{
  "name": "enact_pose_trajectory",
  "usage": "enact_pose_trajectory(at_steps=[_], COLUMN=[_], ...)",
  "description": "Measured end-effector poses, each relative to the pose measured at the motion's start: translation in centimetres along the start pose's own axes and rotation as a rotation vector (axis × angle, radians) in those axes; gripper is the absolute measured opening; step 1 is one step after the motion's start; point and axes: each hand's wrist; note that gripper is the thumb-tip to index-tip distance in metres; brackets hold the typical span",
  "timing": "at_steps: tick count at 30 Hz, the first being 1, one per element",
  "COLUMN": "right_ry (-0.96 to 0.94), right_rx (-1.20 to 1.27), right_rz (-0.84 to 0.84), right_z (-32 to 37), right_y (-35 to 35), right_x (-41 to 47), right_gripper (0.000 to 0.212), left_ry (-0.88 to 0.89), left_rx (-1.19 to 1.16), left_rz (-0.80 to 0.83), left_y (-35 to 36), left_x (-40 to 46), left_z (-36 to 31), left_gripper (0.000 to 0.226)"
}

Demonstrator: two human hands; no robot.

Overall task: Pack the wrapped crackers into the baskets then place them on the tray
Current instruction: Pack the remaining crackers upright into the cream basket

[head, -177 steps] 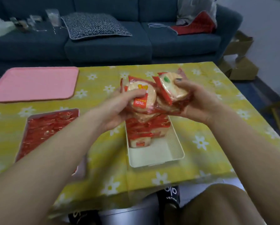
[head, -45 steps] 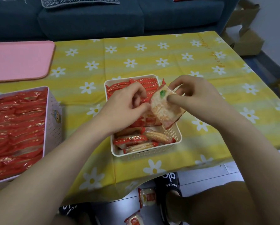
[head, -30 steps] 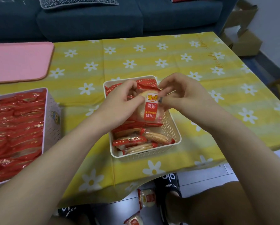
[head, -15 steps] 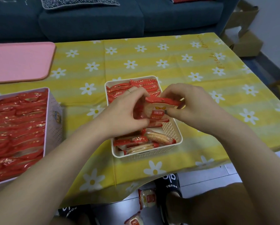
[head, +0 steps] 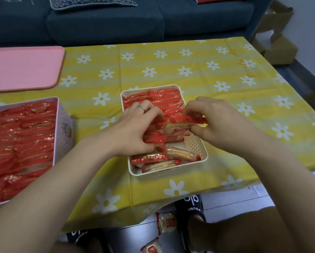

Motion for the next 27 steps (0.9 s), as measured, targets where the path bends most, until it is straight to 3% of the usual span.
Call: enact_pose_trajectory(at_steps=[6,13,18,23,27], right_ry=[0.001,0.005,-0.023,-0.055,-0.119], right_rx=[-0.083,-0.194,-0.438,-0.523,-0.426], right_rz=[0.028,0.013,0.012,-0.137,-0.186], right_z=[0.4,1.1,2.1,2.2,2.3], right_y=[0.6,0.6,3.6,4.2,4.1], right_x=[0.3,0.1,1.5,0.9,1.0], right_gripper=[0.022,0.023,0.030,0.035,0.024], left_ry=[0.059,0.040,0.017,-0.003,0.010], left_rx=[0.144,0.217,0.246,0.237,0.244], left_rz=[-0.018,0.045,0.059,0.059,0.046], left_y=[0.1,0.3,0.3,0.3,0.3], left_x=[0.1,0.2,0.3,0.3,0.2], left_z=[0.2,-0.5,-0.7,-0.7,-0.6], left_gripper=[0.052,0.064,0.054,0.050,0.045])
Point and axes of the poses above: each hand's wrist, its own x-axis towards the middle knuckle, its own y-axis out of the palm, z = x × y, and after that the axes turned 11 degrees about y, right-handed
